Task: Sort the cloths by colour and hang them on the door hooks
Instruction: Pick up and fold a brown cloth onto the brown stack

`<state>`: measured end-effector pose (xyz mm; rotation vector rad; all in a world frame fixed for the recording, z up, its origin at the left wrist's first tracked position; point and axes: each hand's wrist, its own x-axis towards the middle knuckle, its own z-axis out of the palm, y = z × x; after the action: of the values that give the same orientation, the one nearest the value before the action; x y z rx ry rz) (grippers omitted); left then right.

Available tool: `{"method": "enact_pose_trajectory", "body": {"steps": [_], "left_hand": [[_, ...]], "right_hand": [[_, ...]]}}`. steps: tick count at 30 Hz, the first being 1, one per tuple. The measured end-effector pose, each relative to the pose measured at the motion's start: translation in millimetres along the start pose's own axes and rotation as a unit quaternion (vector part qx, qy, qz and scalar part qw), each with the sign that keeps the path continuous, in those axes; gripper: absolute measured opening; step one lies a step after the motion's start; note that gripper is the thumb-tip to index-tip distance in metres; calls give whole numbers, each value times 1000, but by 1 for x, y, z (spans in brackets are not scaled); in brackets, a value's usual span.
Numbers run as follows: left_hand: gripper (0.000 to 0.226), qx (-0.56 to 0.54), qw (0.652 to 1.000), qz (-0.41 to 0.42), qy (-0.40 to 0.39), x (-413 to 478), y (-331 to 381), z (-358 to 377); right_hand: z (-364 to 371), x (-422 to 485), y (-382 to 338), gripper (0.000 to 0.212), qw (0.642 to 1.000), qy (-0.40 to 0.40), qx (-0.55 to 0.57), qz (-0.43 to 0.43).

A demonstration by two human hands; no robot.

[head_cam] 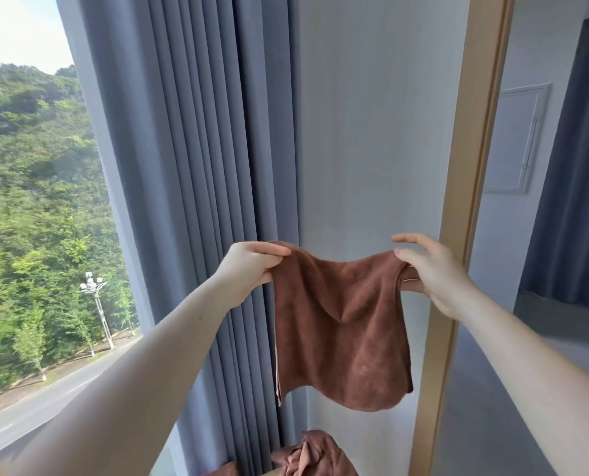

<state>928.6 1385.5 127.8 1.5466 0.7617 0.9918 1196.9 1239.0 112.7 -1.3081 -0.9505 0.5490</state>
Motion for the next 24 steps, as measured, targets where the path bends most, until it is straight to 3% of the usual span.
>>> {"method": "enact_pose_trajectory", "body": {"steps": [7,13,17,22,24], "left_hand": [[15,124,989,41,-74,-11,13,38],[20,256,953,80,-143,-25,15,58],[25,331,931,127,-88,-26,15,66],[11,298,942,145,-56,-24,17,65],[23,287,945,149,-55,-24,21,63]], "right_hand": [[32,-12,-12,8,994,-78,-78,0],[60,-17,-21,17,978,-120,-168,-31],[62,-19,-27,29,964,-132,-223,-62],[62,-23,-39,40,949,-162,-256,-92],[55,-24,-39,39,960,-126,-223,-110]]}}
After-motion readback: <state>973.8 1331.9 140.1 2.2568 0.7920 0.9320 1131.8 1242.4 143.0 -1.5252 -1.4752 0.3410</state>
